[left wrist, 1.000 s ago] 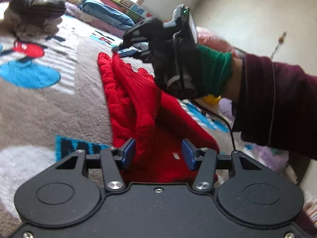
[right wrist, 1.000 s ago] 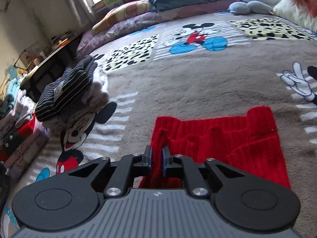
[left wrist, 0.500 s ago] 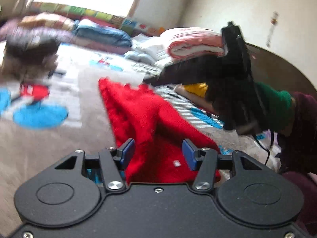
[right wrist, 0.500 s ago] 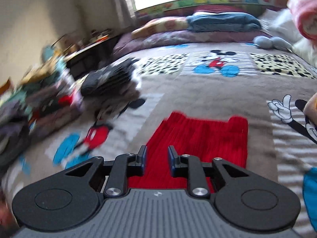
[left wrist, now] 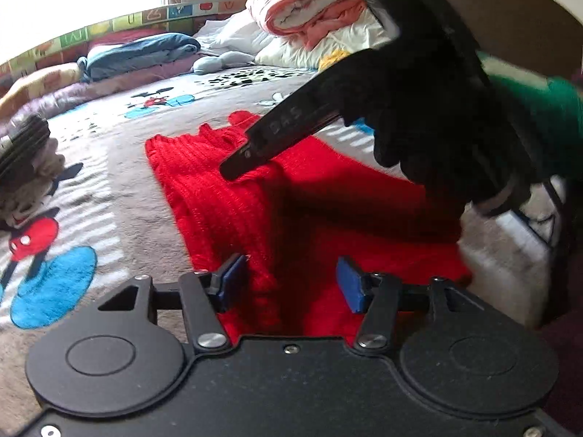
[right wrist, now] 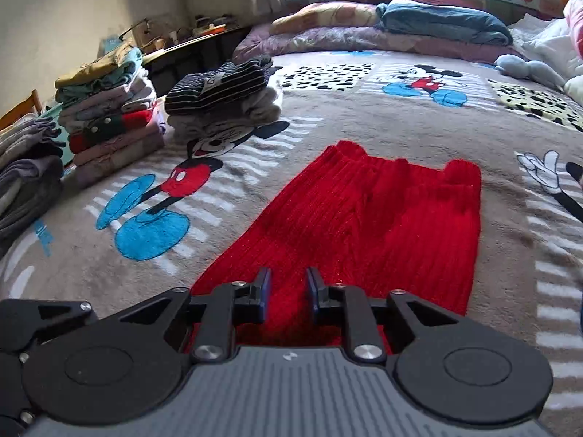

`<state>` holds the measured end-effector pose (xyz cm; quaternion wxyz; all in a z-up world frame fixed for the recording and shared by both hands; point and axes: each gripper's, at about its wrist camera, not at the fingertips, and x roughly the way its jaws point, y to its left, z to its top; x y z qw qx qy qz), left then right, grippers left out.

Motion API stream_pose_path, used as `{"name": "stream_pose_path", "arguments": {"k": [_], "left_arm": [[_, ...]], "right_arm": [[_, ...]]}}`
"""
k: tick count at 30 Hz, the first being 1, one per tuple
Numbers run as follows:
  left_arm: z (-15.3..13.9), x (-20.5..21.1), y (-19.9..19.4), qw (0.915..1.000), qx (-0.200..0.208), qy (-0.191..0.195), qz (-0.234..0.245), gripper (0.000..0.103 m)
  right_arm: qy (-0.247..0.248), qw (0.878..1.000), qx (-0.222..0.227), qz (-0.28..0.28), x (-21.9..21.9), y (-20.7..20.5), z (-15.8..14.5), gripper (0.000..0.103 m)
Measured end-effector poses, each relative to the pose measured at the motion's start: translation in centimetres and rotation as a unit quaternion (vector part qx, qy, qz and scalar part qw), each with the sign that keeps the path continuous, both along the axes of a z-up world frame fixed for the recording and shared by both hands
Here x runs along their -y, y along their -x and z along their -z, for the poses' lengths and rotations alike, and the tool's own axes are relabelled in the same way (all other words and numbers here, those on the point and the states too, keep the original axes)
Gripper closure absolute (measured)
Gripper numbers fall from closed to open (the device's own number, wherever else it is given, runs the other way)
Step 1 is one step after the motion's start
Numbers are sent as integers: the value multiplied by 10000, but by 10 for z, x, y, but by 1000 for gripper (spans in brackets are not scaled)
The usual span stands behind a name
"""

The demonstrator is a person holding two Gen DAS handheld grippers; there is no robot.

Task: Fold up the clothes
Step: 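Move the left gripper toward the folded sweater while the right gripper withdraws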

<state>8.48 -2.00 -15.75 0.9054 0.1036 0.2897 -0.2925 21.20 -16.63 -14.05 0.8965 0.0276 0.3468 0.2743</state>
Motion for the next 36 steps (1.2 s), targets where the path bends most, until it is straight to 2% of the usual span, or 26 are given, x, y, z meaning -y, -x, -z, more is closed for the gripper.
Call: {"name": "stream_pose_path", "arguments": {"k": [2, 6, 8, 11, 12, 16, 20, 22, 26, 29, 33, 36], "left_arm": [[-10, -10, 1, 9999, 41, 162, 36, 48], [-41, -34, -11, 9972, 261, 690, -130, 48], [-54, -37, -29, 9965, 439, 651, -302, 48], [-62, -37, -67, 9968, 522, 492, -344, 55], [-62, -35, -79, 9974, 480, 460, -288, 59], [-45, -12, -118, 9997, 229, 128, 0, 63], [-4, 7, -146, 9985, -191, -497, 129, 63], [12, 5, -152, 9988, -256, -391, 131, 61], [11, 2, -151, 9991, -284, -305, 79, 60], [-3, -5, -138, 9997, -178, -180, -52, 60], [-23, -22, -104, 9995, 122, 151, -240, 60], [-35, -32, -72, 9979, 362, 421, -332, 63]], "right_arm": [[-182, 9997, 156, 23, 6, 11, -4, 80], [-90, 9983, 556, -118, 17, 29, -18, 80], [-38, 9976, 673, -177, 22, 35, -23, 80], [174, 9961, 790, -360, 23, 44, -25, 79], [263, 9953, 812, -450, 21, 46, -23, 79], [679, 9913, 913, -659, 8, 53, -15, 77], [796, 9895, 945, -743, -6, 53, -7, 76], [946, 9887, 862, -778, -14, 51, -1, 72], [1195, 9868, 720, -819, -28, 47, 10, 71], [1117, 9879, 748, -769, -27, 52, 1, 71], [655, 9922, 963, -434, 4, 76, -19, 72], [509, 9918, 1165, -85, 35, 98, -27, 72]]}}
